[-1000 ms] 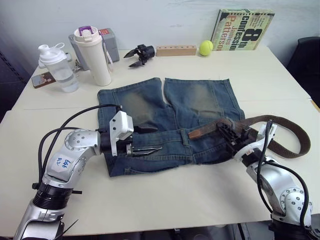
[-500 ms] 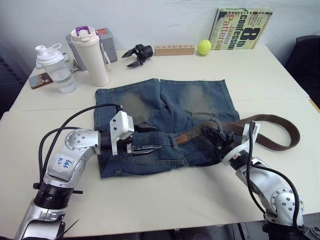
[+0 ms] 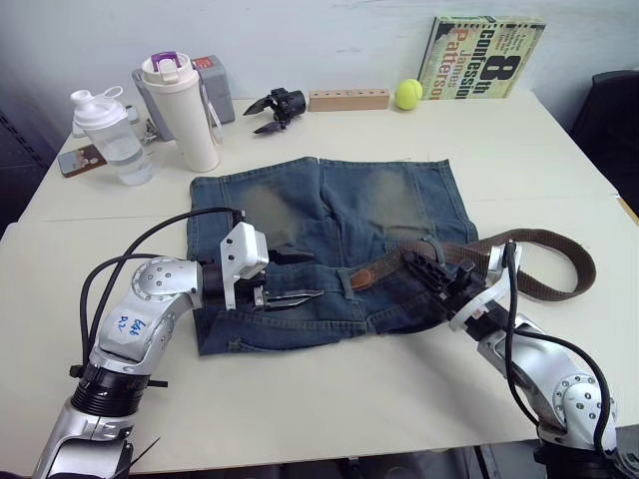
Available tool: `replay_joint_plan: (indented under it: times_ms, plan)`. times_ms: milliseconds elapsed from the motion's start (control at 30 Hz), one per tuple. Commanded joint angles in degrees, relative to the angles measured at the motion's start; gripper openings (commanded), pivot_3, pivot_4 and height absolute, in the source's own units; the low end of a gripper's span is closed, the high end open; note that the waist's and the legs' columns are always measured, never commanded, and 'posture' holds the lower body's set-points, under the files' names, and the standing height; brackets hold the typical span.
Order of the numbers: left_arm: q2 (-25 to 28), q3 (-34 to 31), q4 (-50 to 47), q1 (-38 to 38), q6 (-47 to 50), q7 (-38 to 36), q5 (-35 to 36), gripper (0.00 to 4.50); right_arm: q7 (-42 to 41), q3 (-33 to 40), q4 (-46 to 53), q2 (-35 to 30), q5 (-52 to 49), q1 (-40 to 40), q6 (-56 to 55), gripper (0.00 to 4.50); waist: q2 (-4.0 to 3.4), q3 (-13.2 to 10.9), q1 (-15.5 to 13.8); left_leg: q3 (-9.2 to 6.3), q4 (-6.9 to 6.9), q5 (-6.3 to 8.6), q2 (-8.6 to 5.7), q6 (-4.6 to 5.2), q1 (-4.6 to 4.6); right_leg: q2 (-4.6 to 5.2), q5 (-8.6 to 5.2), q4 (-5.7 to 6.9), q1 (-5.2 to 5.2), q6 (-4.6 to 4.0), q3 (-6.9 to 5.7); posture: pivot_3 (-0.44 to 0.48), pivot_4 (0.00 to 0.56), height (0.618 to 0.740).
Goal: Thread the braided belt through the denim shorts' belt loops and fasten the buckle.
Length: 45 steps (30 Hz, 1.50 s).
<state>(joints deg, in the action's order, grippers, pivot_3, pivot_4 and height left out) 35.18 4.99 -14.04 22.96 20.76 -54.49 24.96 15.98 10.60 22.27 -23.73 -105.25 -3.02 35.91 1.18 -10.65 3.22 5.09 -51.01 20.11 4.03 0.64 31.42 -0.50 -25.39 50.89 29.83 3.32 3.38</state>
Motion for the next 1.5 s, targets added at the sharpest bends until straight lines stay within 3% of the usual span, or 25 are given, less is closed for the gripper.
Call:
replay_joint_plan:
  times_ms: [33,267,833,1167,1500]
  plan:
    - [0.1,-1.1,-1.4,0.7,-0.3,0.2,-0.1,3.34,-1.0,1.3,-0.8,0.3,-2.3,-1.0,0.2,0.00,-0.01,0.0,0.0,0.00,0.00,0.00,0.00,0.00,0.01,0.00,0.00,0.00,0.00,0.00,0.00,0.000,0.150,0.657]
    - [0.0,-0.8,-1.7,0.7,0.0,0.3,-0.2,3.34,-3.6,2.7,-3.9,0.9,-6.0,1.0,1.8,0.00,-0.01,0.0,-0.1,0.00,0.01,0.00,0.00,0.00,0.05,0.00,0.00,-0.04,0.02,0.02,0.00,0.000,0.150,0.657]
    - [-0.1,-0.6,-1.6,1.1,0.6,0.3,-0.5,3.34,-10.6,3.2,-6.4,-1.0,-3.8,-2.2,6.2,0.00,-0.04,0.0,0.0,0.03,0.05,0.00,0.00,0.00,0.09,0.01,0.02,-0.10,0.06,0.06,0.03,0.000,0.150,0.657]
    - [-0.1,-0.5,-1.1,1.6,0.4,0.2,-1.0,3.34,-7.4,-5.4,-2.9,-0.4,6.7,-3.9,9.9,0.00,-0.04,0.0,0.2,0.03,0.14,0.00,0.06,0.00,0.07,-0.04,0.02,-0.10,0.10,0.05,0.04,0.000,0.150,0.657]
    - [-0.3,-0.5,-0.6,2.1,-0.2,-0.1,-1.3,3.34,-5.3,-9.0,-0.8,2.1,7.9,-6.5,10.9,0.00,-0.03,0.0,0.3,0.04,0.22,0.00,0.06,0.00,0.04,-0.05,0.02,-0.10,0.11,0.03,0.04,0.000,0.150,0.657]
